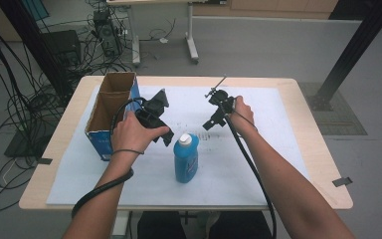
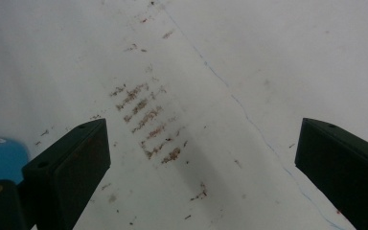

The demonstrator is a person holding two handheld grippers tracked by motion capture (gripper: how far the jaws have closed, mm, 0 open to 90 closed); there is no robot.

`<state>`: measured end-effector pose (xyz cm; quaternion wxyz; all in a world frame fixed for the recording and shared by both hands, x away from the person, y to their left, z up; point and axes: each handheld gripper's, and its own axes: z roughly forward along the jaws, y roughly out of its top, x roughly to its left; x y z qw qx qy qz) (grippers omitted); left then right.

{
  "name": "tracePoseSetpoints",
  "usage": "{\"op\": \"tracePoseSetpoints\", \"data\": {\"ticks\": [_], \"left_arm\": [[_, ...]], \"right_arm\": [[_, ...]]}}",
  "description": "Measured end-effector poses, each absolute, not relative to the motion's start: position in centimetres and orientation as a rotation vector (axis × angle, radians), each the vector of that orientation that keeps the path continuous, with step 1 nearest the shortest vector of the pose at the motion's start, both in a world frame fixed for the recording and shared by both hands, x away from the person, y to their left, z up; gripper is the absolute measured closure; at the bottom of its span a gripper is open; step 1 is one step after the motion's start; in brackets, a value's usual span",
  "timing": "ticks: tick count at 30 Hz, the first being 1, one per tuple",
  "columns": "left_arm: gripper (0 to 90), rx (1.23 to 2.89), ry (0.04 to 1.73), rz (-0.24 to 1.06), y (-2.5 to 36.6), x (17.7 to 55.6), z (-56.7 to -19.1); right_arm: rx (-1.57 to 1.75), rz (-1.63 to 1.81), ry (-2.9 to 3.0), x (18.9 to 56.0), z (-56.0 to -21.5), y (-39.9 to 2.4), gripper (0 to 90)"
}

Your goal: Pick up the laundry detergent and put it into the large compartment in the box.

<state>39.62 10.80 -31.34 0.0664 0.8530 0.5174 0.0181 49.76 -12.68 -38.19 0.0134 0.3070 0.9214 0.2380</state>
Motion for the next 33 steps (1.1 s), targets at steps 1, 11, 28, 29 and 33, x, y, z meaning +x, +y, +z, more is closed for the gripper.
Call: {"op": "tracePoseSetpoints", "data": {"ticks": [1,11,28,29,33], "left_arm": [[10.4,2.572,1.56,0.054,10.8,39.6,-31.3],[10.4,2.559,1.57,0.054,11.0,39.9,-31.2],[10.8,2.53,1.523,0.112,10.6,39.1,-27.4],[10.8,2.527,1.51,0.121,10.5,39.0,-26.9],[10.8,2.513,1.492,0.154,10.2,38.6,-25.2]], "right_arm": [[0.956,0.741,2.87,49.8,-38.2,-12.7,4.2],[0.945,0.751,2.875,49.7,-38.3,-12.5,4.2],[0.958,0.734,2.862,49.5,-38.3,-12.2,4.2],[0.96,0.736,2.861,49.5,-38.3,-12.3,4.2],[0.958,0.73,2.862,49.5,-38.2,-12.3,4.2]]}}
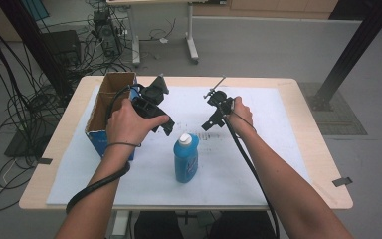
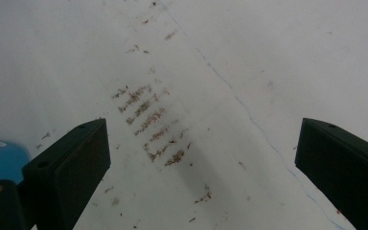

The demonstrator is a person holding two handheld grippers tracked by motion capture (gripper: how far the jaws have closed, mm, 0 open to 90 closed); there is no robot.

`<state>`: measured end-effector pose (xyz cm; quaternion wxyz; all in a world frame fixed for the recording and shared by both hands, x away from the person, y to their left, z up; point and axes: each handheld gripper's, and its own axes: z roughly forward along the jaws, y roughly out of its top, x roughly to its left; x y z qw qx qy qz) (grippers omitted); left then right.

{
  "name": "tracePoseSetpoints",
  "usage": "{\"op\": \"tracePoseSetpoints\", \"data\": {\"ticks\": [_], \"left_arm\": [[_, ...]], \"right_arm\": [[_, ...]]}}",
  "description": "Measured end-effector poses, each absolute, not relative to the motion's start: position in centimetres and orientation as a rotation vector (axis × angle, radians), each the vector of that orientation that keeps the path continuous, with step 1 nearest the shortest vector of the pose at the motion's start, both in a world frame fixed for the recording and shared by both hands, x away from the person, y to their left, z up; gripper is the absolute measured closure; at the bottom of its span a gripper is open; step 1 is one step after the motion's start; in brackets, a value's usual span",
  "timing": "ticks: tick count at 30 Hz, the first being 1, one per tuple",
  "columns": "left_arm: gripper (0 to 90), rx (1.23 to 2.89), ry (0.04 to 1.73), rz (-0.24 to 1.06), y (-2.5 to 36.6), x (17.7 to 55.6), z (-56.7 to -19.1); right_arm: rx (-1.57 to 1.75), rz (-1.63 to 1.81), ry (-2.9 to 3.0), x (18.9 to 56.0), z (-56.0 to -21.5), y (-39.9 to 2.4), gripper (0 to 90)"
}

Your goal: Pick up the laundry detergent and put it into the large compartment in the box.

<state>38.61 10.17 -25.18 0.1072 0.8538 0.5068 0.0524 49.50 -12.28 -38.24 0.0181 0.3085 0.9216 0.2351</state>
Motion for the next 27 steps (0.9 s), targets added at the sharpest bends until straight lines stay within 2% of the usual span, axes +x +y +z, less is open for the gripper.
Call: {"op": "tracePoseSetpoints", "data": {"ticks": [15,27], "left_arm": [[10.6,2.497,1.438,0.199,9.1,36.9,-20.3],[10.3,2.494,1.353,0.15,7.6,35.3,-18.2]], "right_arm": [[0.951,0.734,2.867,49.4,-38.1,-12.2,4.3],[0.954,0.742,2.859,49.2,-37.8,-12.4,4.3]]}}
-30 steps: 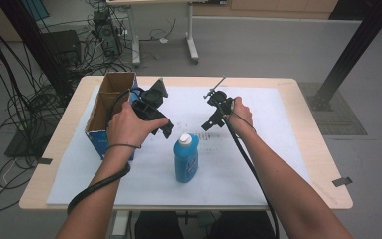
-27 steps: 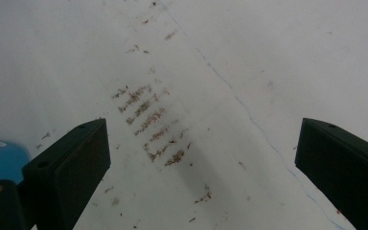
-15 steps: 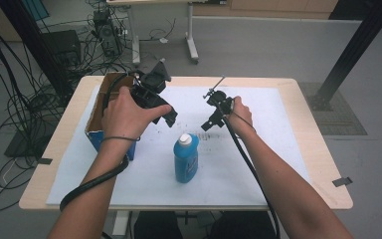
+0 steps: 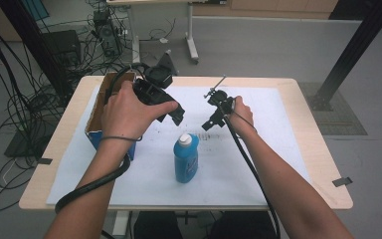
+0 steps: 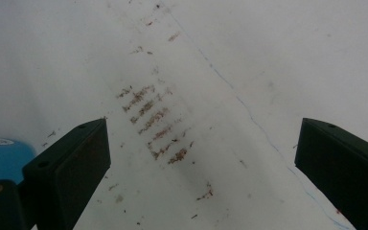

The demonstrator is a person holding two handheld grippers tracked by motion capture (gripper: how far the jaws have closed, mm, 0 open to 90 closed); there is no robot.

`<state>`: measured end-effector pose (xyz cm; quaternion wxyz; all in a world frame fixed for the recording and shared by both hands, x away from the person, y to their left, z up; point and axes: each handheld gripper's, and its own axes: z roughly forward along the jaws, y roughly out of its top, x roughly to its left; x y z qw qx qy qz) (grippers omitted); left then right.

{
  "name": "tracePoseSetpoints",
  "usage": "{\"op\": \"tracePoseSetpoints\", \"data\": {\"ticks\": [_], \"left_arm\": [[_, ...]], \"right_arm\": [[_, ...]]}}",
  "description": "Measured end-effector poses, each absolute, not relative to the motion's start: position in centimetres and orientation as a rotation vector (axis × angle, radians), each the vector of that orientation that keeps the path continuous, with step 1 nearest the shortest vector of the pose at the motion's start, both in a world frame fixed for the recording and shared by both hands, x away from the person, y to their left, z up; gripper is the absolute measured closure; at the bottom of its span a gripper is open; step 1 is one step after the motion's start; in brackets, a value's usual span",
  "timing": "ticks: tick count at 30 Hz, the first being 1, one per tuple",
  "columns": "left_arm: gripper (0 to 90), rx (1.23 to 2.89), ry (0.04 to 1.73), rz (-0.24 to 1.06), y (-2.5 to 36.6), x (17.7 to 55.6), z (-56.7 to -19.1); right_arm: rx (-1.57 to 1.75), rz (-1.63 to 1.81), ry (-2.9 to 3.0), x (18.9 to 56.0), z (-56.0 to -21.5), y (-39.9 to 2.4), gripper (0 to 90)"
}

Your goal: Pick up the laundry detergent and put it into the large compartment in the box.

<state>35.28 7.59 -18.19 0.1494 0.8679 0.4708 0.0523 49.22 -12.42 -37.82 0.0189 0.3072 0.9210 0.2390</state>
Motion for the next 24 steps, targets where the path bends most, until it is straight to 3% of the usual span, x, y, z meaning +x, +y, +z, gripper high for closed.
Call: {"op": "tracePoseSetpoints", "data": {"ticks": [24], "left_arm": [[6.3,2.54,1.262,0.107,5.5,34.0,-19.3]], "right_arm": [[0.97,0.735,2.864,49.4,-37.8,-13.0,4.3]]}}
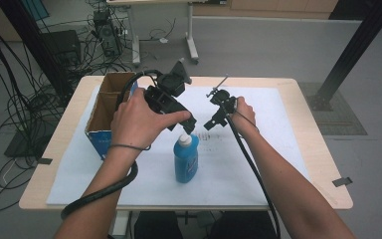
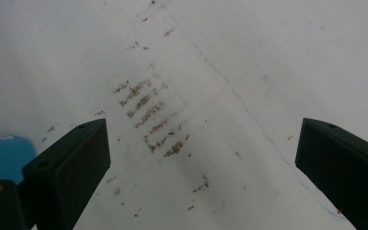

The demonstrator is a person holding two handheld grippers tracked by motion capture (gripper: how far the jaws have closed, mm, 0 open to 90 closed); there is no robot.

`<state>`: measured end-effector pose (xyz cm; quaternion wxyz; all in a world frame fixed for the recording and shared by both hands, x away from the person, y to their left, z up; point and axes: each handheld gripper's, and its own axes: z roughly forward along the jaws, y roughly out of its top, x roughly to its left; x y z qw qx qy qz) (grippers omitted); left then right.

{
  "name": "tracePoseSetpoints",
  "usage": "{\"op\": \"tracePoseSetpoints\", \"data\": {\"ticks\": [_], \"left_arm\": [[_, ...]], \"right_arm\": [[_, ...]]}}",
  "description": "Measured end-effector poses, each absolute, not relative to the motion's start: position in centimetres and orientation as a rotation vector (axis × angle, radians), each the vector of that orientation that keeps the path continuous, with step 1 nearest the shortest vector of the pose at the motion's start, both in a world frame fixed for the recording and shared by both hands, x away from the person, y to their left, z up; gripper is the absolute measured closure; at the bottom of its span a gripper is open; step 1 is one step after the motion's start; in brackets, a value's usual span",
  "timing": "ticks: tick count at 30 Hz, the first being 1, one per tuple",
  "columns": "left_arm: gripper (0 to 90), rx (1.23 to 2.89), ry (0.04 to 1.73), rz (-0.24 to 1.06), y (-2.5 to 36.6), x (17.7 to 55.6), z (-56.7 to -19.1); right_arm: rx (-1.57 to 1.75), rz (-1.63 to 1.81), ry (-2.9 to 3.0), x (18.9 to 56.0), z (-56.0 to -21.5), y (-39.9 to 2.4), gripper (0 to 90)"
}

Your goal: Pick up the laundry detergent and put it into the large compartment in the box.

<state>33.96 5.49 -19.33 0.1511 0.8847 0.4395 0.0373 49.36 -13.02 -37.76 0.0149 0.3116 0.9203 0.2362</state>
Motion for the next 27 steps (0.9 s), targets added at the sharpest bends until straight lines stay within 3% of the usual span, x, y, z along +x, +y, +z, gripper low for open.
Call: {"op": "tracePoseSetpoints", "data": {"ticks": [27], "left_arm": [[7.3,2.605,1.254,0.053,3.6,33.8,-23.2]], "right_arm": [[0.974,0.729,2.873,49.5,-38.2,-12.8,4.2]]}}
